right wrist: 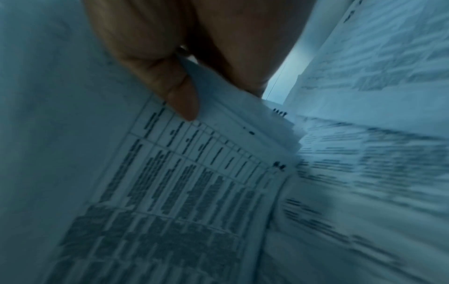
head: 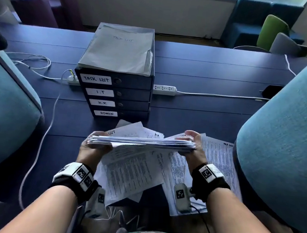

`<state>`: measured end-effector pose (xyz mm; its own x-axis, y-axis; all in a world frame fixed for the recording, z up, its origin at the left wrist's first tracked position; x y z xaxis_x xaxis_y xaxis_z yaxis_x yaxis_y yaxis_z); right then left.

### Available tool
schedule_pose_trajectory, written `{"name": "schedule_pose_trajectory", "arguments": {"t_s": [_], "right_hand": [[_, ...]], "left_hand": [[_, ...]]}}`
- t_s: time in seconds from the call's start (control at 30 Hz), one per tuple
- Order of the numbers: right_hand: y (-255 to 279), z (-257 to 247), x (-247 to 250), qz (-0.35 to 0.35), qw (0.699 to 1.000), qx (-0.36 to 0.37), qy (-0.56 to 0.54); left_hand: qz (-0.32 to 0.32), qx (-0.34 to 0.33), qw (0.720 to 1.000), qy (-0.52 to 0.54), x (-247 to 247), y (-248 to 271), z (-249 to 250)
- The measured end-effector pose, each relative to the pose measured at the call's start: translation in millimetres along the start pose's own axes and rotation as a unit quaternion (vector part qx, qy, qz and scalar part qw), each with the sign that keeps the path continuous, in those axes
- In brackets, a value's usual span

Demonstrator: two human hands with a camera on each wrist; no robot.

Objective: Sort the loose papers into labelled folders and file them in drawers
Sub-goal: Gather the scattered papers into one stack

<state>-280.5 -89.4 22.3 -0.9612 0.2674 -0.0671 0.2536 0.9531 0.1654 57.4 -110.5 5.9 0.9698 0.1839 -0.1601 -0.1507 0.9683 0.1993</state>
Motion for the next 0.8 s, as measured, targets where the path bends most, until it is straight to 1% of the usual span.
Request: {"name": "schedule_pose_trajectory", "arguments": {"t_s": [0.07,0.1,0.2,0.27,0.3,0.37,0.4,0.47,0.57,0.7,0.8], "right_hand": [[-4,-1,-4,0.012,1.000,0.005,-0.018],[-7,-7,-4,0.015,0.999,0.019,-0.024],[-18,-30,-5,-0.003,0.997,0.073,-0.037],[-25,-35,-1,-0.005,0.996,0.084,-0.026],[-28,-30,2,0.003,0.997,0.078,0.008],[-32,-13,9,0.019,0.991,0.046,0.124],[-33,-2,11,0.025,0.983,0.031,0.179],[-33,9,11,0.030,0.966,0.031,0.253],[-32,-5,4,0.042,0.957,0.082,0.274],[-32,-38,14,0.111,0.945,0.181,0.249],[-33,-49,22,0.141,0.938,0.205,0.240]], "left_hand": [[0.029,0.004,1.000,-0.003,-1,-1,0],[0.040,0.006,0.999,0.001,-2,-2,3],[0.046,0.007,0.999,0.024,1,-11,9],[0.049,0.018,0.998,0.036,11,-16,6],[0.048,0.029,0.998,0.040,16,-17,2],[0.043,0.049,0.996,0.052,23,-18,-4],[0.037,0.057,0.996,0.058,25,-17,-6],[0.028,0.067,0.995,0.070,26,-17,-9],[0.031,0.071,0.994,0.073,28,-16,-10],[0.019,0.077,0.994,0.076,29,-14,-14],[-0.012,0.082,0.993,0.087,23,-9,-12]]}}
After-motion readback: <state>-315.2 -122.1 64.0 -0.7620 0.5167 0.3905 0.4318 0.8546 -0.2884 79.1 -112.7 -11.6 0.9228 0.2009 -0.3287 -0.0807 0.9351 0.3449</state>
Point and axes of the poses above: each hand's wrist, its own y-axis away from the middle knuckle, its own x-axis out of the back of the hand, z = x × y, the point moved 9 cm from there along -y, towards the middle knuckle, and after that the axes turned 1 degree about x, right-handed, at the moved point
